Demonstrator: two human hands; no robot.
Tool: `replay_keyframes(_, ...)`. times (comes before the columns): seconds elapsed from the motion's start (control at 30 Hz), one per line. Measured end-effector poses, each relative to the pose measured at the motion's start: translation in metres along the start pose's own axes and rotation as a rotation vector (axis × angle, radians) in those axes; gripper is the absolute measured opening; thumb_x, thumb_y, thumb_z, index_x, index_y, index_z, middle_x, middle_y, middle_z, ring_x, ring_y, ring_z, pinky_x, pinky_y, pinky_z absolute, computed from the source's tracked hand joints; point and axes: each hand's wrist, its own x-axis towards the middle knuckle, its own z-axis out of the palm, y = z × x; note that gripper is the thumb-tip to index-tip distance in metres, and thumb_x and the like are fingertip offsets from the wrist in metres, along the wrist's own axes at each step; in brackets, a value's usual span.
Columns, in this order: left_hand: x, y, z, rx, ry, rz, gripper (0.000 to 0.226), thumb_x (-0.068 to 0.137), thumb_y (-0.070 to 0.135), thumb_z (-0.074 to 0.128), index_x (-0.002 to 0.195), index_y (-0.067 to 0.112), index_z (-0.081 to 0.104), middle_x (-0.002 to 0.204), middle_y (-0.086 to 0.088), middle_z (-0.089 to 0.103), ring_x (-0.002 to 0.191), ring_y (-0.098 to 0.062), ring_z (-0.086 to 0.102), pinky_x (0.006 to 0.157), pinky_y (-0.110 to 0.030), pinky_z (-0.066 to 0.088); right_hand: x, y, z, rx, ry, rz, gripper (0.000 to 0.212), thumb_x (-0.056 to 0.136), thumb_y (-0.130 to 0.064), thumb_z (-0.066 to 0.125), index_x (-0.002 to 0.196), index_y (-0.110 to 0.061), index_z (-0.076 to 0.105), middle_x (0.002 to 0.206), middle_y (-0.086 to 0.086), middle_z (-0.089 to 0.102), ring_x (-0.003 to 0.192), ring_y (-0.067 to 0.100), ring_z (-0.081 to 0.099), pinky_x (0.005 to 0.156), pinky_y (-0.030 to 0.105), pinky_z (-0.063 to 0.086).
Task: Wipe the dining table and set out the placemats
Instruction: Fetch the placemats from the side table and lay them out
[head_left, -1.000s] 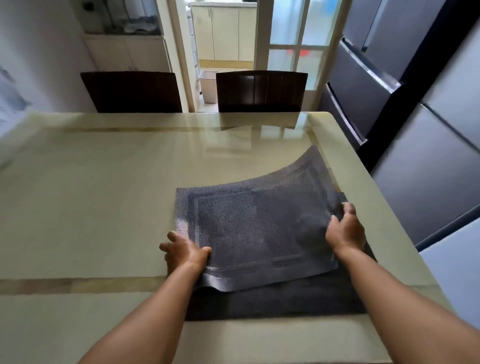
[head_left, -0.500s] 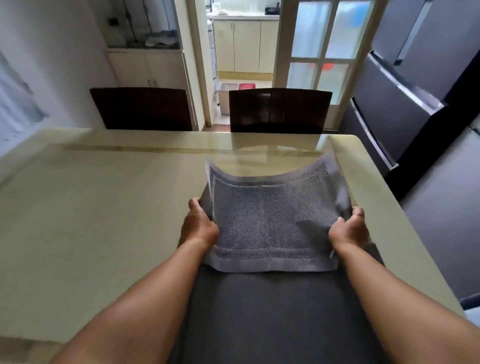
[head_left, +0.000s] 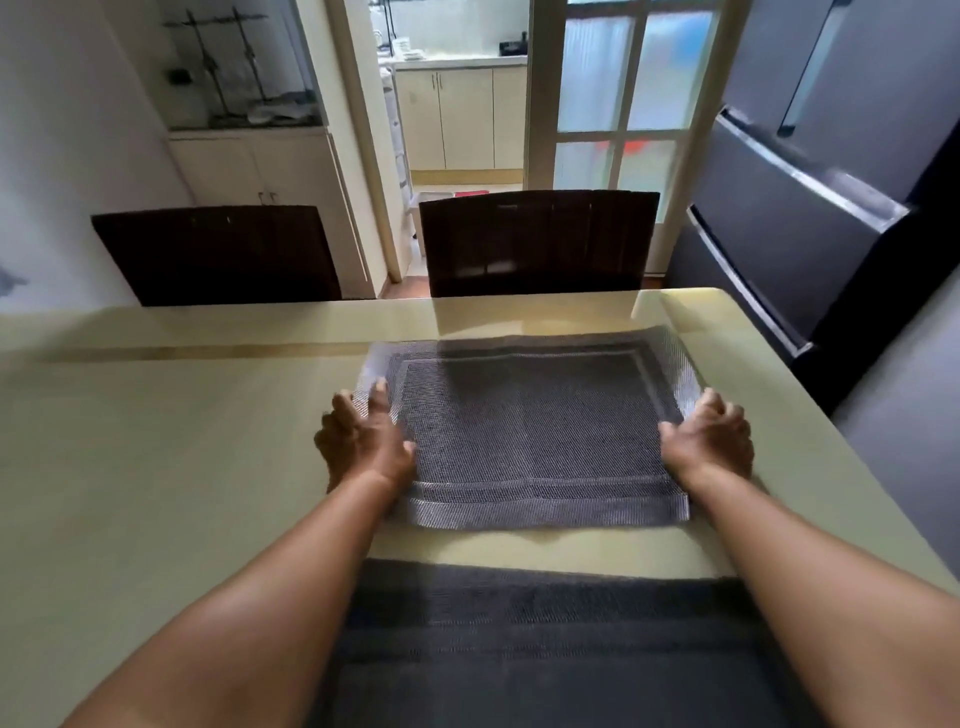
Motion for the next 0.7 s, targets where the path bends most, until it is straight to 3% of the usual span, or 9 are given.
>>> replay_keyframes(0.07,-0.004,-0.007,0.009,0.137,-0.001,0.117,0.065,0.082,0.042,0.061,0.138,0.037,0.03,0.15,-0.006,0.012,0.139,-0.031,0.011,0.113,-0.046,0.014,-0.002,0.006,-0.001,-0.187,0.004,-0.054,0.07,0.085,-0.038,0.061,0.139,-0.008,0.027,0.144,0.017,0.031,0.131,0.035,0.031,0.108,0.044,0.022)
replay_keyframes(0.13,-0.014,-0.006,0.015,0.115,-0.077,0.214,0.051,0.086,0.043,0.054,0.135,0.037,0.04,0.153,-0.005,0.015,0.141,-0.028,0.01,0.114,-0.046,0.011,-0.007,0.01,-0.001,-0.317,-0.011,-0.125,0.078,0.089,-0.042,0.053,0.148,-0.013,0.011,0.154,0.011,0.014,0.139,0.029,0.017,0.113,0.045,0.009)
replay_keyframes(0.23,-0.031,0.003,0.023,-0.002,-0.199,0.262,0.046,0.092,0.044,0.046,0.137,0.034,0.04,0.155,-0.004,0.017,0.142,-0.025,0.012,0.115,-0.047,0.009,-0.018,0.001,0.001,-0.37,-0.126,-0.252,0.07,0.094,-0.043,0.042,0.15,-0.022,0.007,0.159,0.003,0.003,0.145,0.023,0.002,0.115,0.046,-0.004)
replay_keyframes(0.37,-0.053,0.016,0.035,-0.018,-0.286,0.324,0.051,0.093,0.051,0.037,0.142,0.04,0.027,0.158,0.0,0.005,0.146,-0.021,-0.001,0.114,-0.052,0.002,-0.051,-0.011,0.017,-0.297,-0.295,-0.348,0.058,0.094,-0.051,0.036,0.147,-0.036,0.018,0.159,-0.002,0.007,0.145,0.023,0.002,0.113,0.053,-0.001)
replay_keyframes(0.47,-0.056,0.024,0.04,0.003,-0.335,0.322,0.053,0.093,0.053,0.032,0.143,0.043,0.019,0.159,0.001,-0.002,0.145,-0.022,-0.01,0.112,-0.056,-0.004,-0.061,-0.015,0.033,-0.283,-0.418,-0.289,0.059,0.093,-0.06,0.024,0.147,-0.044,0.006,0.159,-0.008,-0.01,0.145,0.023,-0.013,0.109,0.061,-0.005)
replay_keyframes(0.7,-0.031,0.038,0.046,0.023,-0.367,0.319,0.054,0.094,0.053,0.03,0.144,0.043,0.014,0.159,0.002,-0.006,0.145,-0.023,-0.013,0.112,-0.056,-0.006,-0.035,-0.022,0.043,-0.295,-0.447,-0.246,0.058,0.094,-0.06,0.018,0.146,-0.045,-0.003,0.157,-0.009,-0.018,0.144,0.022,-0.02,0.108,0.062,-0.006)
